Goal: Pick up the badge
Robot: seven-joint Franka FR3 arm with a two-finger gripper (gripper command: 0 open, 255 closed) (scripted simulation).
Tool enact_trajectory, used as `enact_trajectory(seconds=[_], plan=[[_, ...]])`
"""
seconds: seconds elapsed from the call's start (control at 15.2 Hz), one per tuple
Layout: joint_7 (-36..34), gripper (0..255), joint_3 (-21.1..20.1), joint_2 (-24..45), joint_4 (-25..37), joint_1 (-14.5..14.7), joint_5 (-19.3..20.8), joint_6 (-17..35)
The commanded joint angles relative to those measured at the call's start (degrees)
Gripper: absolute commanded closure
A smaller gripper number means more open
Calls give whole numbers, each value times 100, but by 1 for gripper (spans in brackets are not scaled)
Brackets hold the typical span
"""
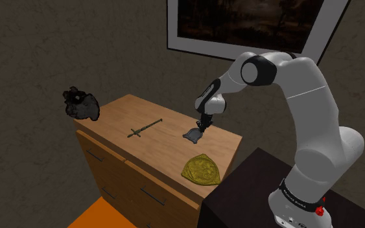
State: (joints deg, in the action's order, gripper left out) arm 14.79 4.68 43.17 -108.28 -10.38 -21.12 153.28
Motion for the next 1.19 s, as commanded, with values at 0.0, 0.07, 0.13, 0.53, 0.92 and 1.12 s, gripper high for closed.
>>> enact_trajectory(seconds=[0.0,0.07,0.13,0.53,0.92,1.12], plan=[[1,255,2,3,10,-3,2,-6],[-14,255,19,-67,-21,10,15,-47],[-29,255,36,-137,-51,23,28,-88],[-129,255,142,-545,-197,100,122,-352],[-238,255,246,-934,-299,174,232,-638],[-260,255,265,-1006,-314,187,255,-695]])
